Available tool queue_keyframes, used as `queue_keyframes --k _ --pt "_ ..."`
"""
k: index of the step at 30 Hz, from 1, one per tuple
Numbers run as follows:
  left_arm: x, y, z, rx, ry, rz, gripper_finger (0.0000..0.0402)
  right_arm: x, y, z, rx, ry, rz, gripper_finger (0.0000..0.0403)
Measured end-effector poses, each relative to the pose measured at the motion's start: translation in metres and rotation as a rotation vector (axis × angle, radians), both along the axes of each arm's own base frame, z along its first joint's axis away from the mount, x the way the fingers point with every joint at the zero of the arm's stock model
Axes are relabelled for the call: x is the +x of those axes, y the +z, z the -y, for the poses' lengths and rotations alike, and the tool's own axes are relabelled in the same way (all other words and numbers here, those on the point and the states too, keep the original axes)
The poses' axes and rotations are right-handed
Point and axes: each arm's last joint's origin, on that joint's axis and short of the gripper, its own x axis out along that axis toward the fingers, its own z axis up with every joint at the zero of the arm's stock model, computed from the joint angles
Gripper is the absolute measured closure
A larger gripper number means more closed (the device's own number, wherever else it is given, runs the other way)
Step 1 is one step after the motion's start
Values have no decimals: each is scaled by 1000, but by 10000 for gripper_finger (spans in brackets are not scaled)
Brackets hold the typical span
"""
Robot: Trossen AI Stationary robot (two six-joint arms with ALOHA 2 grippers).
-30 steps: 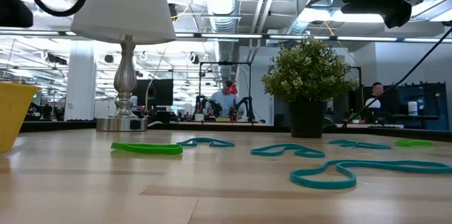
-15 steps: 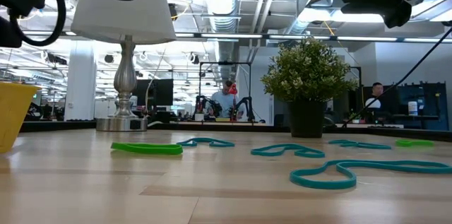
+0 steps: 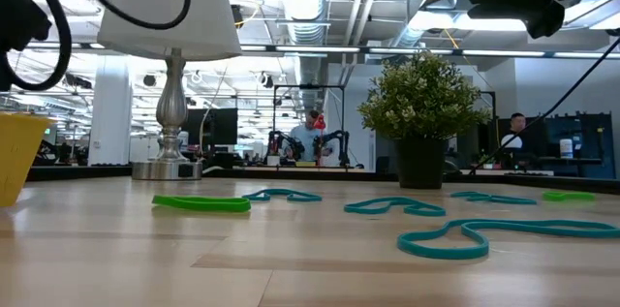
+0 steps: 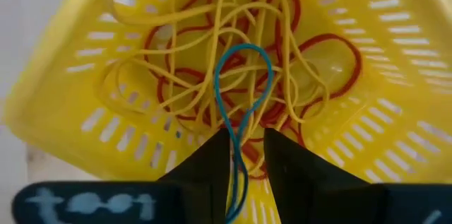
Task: Pick and place items into bin
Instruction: Put the top left blue rubberband into the yellow bin
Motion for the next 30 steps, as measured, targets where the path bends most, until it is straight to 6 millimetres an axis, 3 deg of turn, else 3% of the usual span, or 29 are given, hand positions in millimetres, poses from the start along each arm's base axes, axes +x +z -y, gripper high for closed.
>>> queue_keyframes --k 6,10,15,22,25,30 --pt "1 1 0 6 -59 13 392 0 0 0 0 0 0 284" --pt "7 13 6 -4 -88 59 399 0 0 0 0 0 0 284" --pt "21 52 15 -34 -132 121 401 0 0 0 0 0 1 284" --pt "30 109 15 129 -150 265 401 0 0 0 1 0 0 284" --pt "29 110 13 171 -149 263 401 0 0 0 1 0 1 284" --pt "22 91 9 186 -83 178 401 0 0 0 1 0 0 284"
